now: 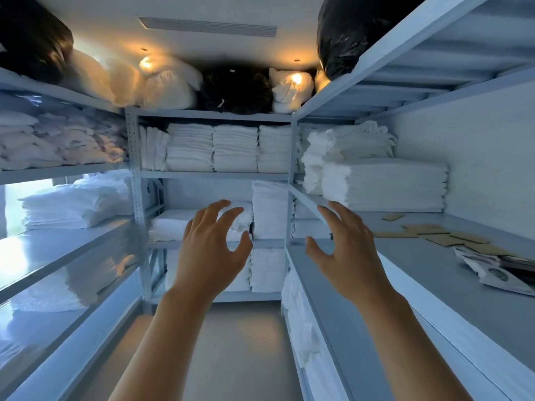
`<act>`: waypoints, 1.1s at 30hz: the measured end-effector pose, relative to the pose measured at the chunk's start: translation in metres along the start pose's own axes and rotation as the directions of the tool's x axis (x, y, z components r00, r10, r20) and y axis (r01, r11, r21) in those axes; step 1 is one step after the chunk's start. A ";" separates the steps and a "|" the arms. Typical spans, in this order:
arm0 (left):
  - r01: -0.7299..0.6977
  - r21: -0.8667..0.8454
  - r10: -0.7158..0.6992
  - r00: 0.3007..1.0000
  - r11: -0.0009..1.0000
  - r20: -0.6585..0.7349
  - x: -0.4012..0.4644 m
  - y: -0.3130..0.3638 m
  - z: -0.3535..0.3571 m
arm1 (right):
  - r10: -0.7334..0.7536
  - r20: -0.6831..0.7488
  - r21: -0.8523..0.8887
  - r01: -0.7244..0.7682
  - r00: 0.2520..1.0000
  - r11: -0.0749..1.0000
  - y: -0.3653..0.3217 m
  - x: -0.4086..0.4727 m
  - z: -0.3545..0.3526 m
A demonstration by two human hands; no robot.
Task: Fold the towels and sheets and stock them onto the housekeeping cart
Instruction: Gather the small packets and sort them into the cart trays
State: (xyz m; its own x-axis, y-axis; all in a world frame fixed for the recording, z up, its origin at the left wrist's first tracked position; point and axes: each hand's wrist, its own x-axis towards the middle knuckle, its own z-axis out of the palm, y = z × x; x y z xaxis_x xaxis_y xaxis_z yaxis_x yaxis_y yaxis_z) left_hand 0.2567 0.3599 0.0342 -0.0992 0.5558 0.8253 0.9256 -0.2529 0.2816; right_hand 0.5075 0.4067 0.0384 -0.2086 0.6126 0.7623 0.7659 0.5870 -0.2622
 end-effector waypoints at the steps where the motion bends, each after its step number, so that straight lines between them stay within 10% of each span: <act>1: -0.014 -0.021 0.014 1.000 1.000 0.009 0.011 -0.009 0.011 | 0.014 -0.005 -0.016 -0.014 1.000 1.000 0.003 0.008 0.008; 33: -0.174 -0.637 0.348 0.924 0.751 0.158 0.202 -0.038 0.323 | 0.363 -0.167 -0.399 -0.400 0.916 0.825 0.149 0.143 0.101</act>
State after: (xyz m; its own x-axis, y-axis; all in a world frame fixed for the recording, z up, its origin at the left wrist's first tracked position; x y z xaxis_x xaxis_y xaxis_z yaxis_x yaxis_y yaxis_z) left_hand 0.3191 0.7373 0.0316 0.2881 0.5505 0.7836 0.4797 -0.7911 0.3795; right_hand 0.5303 0.6354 0.0490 0.1889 0.6863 0.7024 0.9580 0.0284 -0.2853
